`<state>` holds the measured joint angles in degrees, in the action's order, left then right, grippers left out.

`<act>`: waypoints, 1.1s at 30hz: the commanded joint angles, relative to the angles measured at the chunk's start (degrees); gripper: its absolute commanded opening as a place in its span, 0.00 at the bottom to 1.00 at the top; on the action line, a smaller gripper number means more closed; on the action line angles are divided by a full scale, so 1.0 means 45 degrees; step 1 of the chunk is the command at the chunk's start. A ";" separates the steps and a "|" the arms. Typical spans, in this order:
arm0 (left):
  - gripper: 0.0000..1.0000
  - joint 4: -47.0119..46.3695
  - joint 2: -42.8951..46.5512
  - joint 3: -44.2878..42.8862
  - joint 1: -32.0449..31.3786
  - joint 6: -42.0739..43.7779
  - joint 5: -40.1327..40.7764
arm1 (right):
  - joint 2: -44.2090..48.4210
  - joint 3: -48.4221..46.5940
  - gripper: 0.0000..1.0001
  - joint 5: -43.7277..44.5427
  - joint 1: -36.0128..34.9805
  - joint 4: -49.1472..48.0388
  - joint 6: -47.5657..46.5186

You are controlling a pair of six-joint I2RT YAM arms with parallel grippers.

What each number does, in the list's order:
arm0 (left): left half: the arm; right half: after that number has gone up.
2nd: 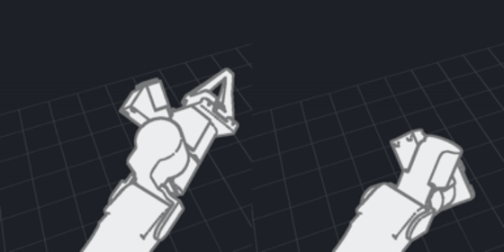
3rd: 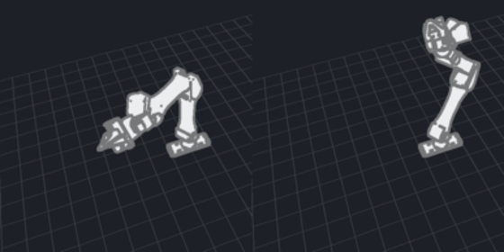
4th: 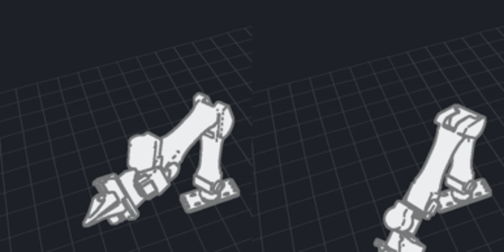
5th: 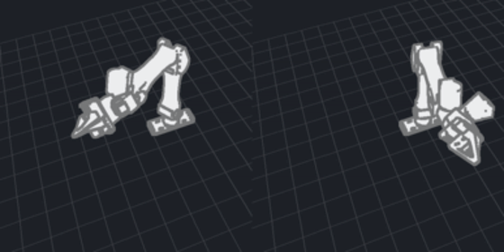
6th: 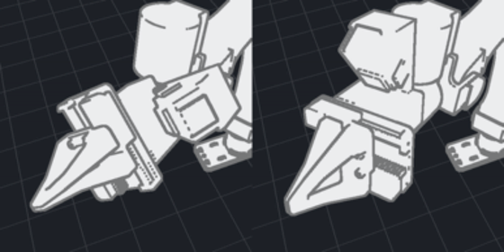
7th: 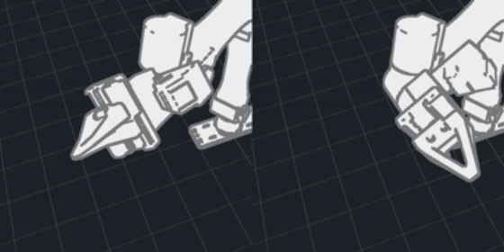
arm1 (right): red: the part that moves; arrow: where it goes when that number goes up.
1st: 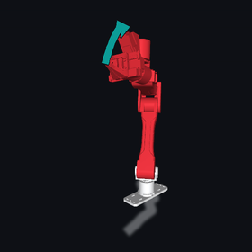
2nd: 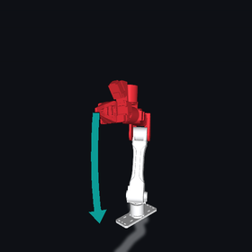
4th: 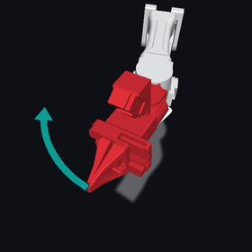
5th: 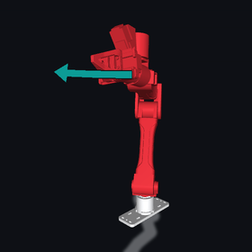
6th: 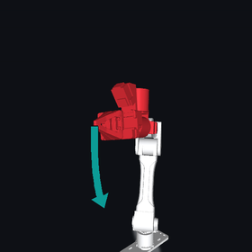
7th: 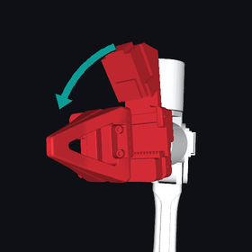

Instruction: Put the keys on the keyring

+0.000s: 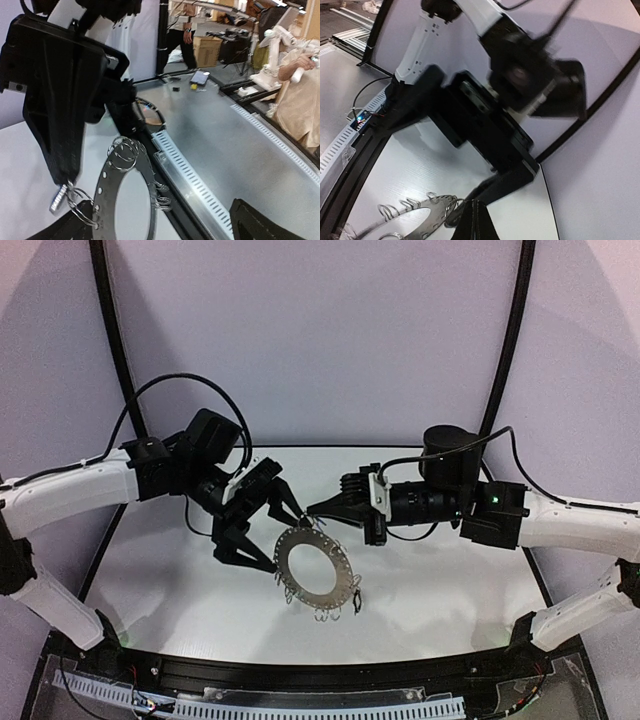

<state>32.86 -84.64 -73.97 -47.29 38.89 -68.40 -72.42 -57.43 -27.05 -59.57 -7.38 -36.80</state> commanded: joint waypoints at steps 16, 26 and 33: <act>0.99 -0.6176 0.3904 0.2867 -0.0234 -0.9842 1.2076 | 0.0642 -0.0453 0.00 0.5478 0.0201 0.0541 0.3657; 0.99 -0.5864 0.2983 0.2027 -0.0256 -0.8051 0.9524 | 0.0818 -0.0911 0.00 0.5391 0.0207 0.1597 0.5244; 0.90 -0.4852 0.1905 0.1390 -0.0918 -0.5686 1.1121 | 0.1114 -0.1234 0.00 0.5121 0.0192 0.2259 0.6223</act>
<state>6.96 -74.70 -66.52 -49.56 5.39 -22.83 -69.52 -60.53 -3.68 -59.11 2.87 -12.91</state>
